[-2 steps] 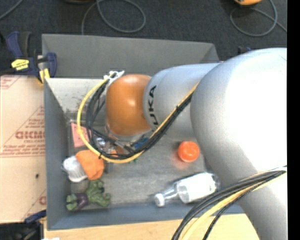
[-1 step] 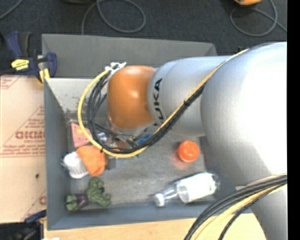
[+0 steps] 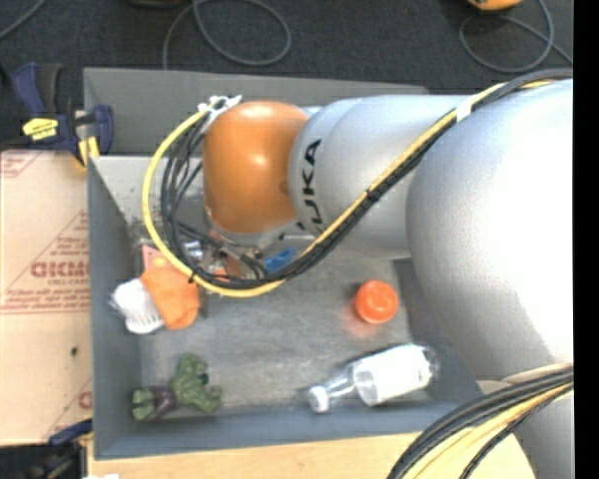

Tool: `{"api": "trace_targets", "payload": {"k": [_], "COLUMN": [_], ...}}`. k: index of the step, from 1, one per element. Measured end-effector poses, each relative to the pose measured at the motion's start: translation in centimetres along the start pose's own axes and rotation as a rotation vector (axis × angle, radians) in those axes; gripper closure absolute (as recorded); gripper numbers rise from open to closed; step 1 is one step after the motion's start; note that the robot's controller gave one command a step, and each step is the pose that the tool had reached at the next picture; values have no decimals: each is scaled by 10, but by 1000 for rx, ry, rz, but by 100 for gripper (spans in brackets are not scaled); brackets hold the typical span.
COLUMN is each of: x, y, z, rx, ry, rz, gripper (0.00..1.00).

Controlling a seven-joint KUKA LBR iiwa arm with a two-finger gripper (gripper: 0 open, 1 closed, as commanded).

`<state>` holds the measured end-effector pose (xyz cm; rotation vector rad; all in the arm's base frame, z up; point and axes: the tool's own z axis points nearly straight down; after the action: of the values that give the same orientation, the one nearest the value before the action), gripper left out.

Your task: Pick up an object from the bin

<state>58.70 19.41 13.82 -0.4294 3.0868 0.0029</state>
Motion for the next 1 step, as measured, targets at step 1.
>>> {"api": "trace_targets", "payload": {"k": [1], "x": [2], "y": [0], "z": [-38], "rx": [0], "ry": [20], "rz": [-28], "gripper": [100]}}
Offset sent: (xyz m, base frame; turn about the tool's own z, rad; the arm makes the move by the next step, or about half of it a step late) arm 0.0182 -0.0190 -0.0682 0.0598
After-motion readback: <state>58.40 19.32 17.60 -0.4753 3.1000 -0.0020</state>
